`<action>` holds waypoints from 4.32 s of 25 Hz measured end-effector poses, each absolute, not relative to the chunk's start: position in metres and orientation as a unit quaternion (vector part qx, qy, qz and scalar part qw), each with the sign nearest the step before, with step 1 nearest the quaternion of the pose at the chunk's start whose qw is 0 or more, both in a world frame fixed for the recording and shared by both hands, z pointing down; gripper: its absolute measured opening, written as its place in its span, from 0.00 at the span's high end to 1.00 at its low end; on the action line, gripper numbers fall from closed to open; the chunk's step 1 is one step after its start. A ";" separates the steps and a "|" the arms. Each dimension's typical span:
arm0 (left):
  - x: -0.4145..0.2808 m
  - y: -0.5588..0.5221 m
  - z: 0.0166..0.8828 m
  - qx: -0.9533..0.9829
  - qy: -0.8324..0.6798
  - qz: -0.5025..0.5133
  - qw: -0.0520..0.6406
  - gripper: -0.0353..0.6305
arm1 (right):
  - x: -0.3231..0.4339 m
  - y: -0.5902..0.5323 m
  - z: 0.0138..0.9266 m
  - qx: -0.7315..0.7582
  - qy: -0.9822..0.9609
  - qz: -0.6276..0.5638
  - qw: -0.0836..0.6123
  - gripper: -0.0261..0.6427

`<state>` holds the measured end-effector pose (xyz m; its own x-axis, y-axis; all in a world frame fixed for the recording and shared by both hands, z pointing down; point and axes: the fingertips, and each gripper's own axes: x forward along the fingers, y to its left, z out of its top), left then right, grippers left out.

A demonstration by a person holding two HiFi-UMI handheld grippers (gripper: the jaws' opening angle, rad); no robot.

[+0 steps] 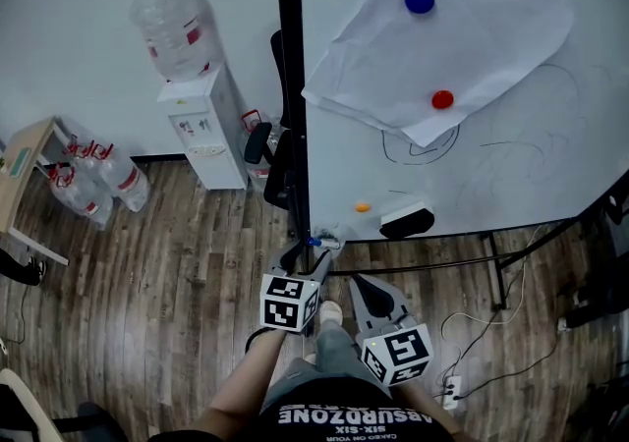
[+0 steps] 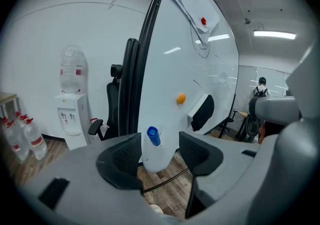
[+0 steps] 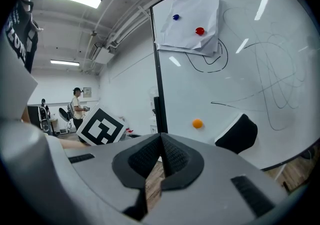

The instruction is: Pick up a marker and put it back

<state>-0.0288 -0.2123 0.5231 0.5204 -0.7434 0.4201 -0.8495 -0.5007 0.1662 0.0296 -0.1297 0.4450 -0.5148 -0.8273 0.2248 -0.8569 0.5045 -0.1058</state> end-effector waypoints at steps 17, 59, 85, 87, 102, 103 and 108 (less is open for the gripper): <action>-0.025 -0.231 0.542 0.847 -0.467 0.153 0.201 0.70 | 0.048 -0.150 0.456 0.509 -0.849 0.115 0.083 0.97; -0.022 -0.241 0.519 0.851 -0.478 0.137 0.166 0.83 | 0.059 -0.145 0.459 0.519 -0.843 0.119 0.078 0.97; -0.016 -0.236 0.467 0.867 -0.472 0.102 0.121 0.83 | 0.053 -0.134 0.448 0.512 -0.849 0.109 0.066 0.97; -0.017 -0.234 0.459 0.869 -0.470 0.095 0.118 0.83 | 0.052 -0.133 0.447 0.512 -0.849 0.109 0.066 0.97; -0.025 -0.204 0.398 0.883 -0.460 0.029 0.089 0.83 | 0.044 -0.122 0.449 0.514 -0.848 0.112 0.064 0.97; -0.026 -0.202 0.395 0.884 -0.459 0.026 0.088 0.83 | 0.043 -0.121 0.450 0.514 -0.848 0.113 0.065 0.97; -0.033 -0.190 0.387 0.886 -0.454 0.009 0.094 0.83 | 0.034 -0.116 0.450 0.509 -0.851 0.112 0.065 0.97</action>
